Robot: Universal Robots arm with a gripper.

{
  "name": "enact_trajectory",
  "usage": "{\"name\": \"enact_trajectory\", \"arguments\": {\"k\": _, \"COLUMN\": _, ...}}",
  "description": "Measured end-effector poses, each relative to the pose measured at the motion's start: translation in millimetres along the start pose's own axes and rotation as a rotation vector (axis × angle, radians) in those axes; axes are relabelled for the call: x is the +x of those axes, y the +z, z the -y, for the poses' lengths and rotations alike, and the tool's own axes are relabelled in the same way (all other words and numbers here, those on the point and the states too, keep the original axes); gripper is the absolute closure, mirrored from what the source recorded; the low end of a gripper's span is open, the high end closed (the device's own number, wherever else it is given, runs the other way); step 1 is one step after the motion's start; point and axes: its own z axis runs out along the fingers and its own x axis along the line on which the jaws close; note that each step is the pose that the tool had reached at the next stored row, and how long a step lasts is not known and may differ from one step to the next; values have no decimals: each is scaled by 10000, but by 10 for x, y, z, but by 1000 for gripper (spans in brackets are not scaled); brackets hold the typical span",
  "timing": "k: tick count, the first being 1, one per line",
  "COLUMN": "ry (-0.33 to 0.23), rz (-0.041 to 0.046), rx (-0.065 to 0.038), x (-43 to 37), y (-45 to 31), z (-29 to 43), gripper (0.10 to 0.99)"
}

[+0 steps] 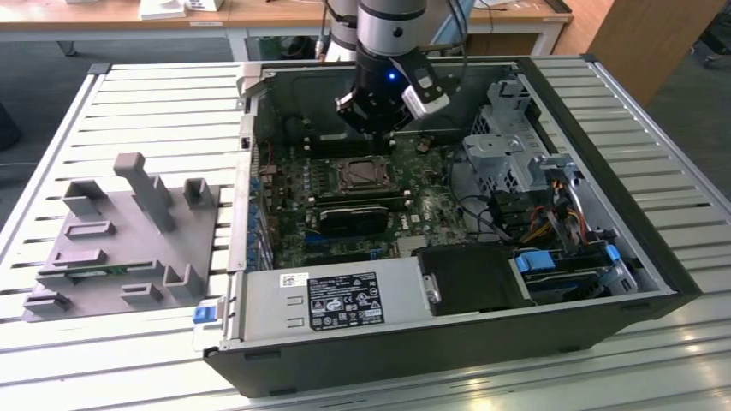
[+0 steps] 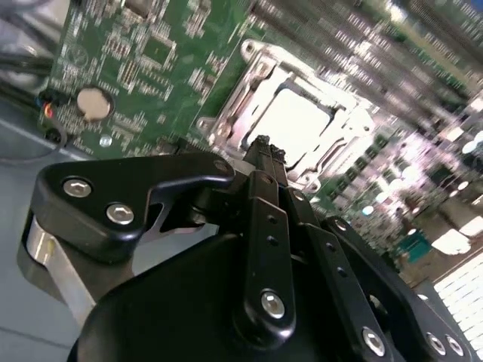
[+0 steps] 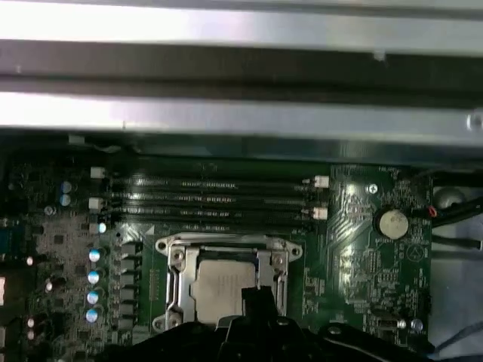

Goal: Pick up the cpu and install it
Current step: 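Install the second cpu locking lever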

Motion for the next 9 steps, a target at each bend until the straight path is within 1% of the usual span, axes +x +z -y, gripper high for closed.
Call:
{"name": "enact_trajectory", "arguments": {"k": 4, "ry": 1, "rz": -4, "rx": 0, "x": 3, "y": -3, "z": 145, "gripper": 980}}
{"name": "enact_trajectory", "arguments": {"k": 6, "ry": 1, "rz": -22, "rx": -3, "x": 4, "y": -5, "z": 199, "gripper": 980}}
{"name": "enact_trajectory", "arguments": {"k": 7, "ry": 1, "rz": -50, "rx": -10, "x": 4, "y": -5, "z": 216, "gripper": 980}}
{"name": "enact_trajectory", "arguments": {"k": 9, "ry": 6, "rz": -202, "rx": -53, "x": 3, "y": -6, "z": 231, "gripper": 980}}
